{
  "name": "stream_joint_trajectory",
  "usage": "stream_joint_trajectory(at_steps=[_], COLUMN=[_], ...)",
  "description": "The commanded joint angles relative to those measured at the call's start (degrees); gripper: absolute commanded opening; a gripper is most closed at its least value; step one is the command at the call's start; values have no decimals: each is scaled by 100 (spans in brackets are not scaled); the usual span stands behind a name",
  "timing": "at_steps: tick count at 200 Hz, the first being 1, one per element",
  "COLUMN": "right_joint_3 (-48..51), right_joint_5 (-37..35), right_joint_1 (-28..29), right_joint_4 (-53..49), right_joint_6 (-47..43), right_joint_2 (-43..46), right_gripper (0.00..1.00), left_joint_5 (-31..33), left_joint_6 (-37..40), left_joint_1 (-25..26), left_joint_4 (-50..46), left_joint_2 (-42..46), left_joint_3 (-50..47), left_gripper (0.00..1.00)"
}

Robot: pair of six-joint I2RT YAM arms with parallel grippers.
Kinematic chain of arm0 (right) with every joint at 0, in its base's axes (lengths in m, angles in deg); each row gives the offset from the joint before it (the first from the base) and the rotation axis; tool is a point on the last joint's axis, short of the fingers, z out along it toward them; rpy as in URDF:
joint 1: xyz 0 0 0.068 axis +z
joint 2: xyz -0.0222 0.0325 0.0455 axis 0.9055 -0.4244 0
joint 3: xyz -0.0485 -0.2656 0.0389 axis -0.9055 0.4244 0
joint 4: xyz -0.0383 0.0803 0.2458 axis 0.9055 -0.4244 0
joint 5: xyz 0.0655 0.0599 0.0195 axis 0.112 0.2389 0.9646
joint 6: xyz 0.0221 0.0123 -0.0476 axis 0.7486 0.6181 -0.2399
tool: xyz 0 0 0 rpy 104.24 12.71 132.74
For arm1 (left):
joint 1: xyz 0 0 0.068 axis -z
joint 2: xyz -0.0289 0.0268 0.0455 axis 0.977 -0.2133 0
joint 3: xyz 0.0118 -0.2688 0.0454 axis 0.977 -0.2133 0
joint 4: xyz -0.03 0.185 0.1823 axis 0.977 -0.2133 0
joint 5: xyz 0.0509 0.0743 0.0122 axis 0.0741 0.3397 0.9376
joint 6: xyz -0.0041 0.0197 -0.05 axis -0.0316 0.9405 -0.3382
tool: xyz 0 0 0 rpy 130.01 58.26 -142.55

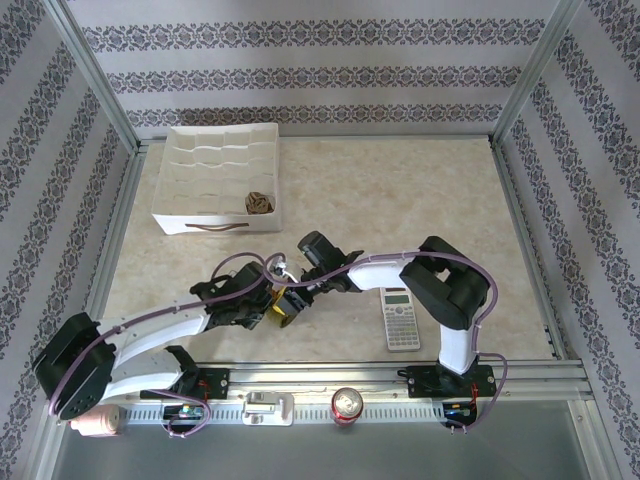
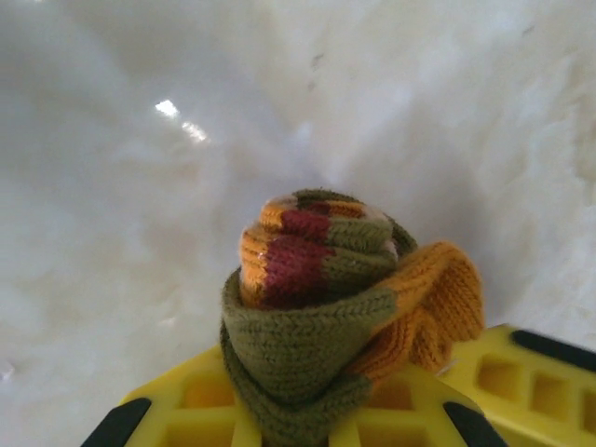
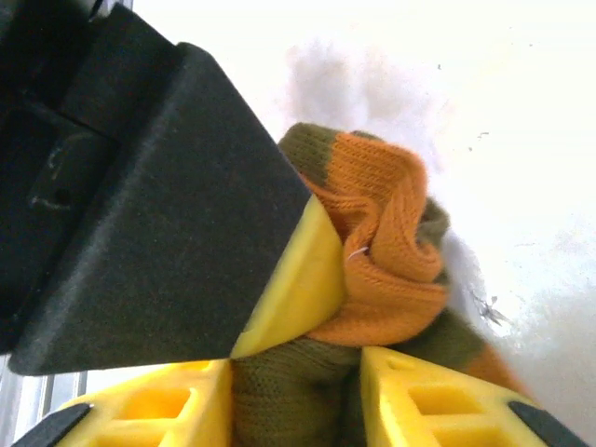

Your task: Roll the socks

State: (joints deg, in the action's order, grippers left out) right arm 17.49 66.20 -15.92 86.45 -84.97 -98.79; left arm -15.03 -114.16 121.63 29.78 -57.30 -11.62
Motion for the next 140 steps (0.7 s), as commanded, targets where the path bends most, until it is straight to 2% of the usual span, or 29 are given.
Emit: stream_joint_trajectory(at_steps=[1,28,53,66,86,115,140], right_joint_3=[358,1521,2312,2466,2598,2616,2466], right_joint_5=[-618,-1279,-1700,-1792,-1987,-2078,-1924], right_joint_1=[-215,-187,24,166,499,676,672], right_joint_4=[174,1234,1781,1746,1824,2132,2209], right_joint_6=[-162,957,2141,2655,3267,3716,3850], right_joint_2=[575,1542,1920,1904,1809,1526,1232], right_gripper=[40,43,37,32,33,35,32], left_joint_5=[-770,-720,-545,-504,-462,-354,-399], left_joint_6=[-75,-31,44,90,150,178,315], left_joint_1=[200,255,255,255,256,264,281], left_joint_4=[-1819,-2252,-2367,-2282,-2088,-1714,-1316], left_joint_2=[-511,-937,-1024,-1011,-924,-712,-657], left_joint_3=[587,1000,1139,1125,1061,881,784], left_gripper=[0,0,0,0,0,0,0])
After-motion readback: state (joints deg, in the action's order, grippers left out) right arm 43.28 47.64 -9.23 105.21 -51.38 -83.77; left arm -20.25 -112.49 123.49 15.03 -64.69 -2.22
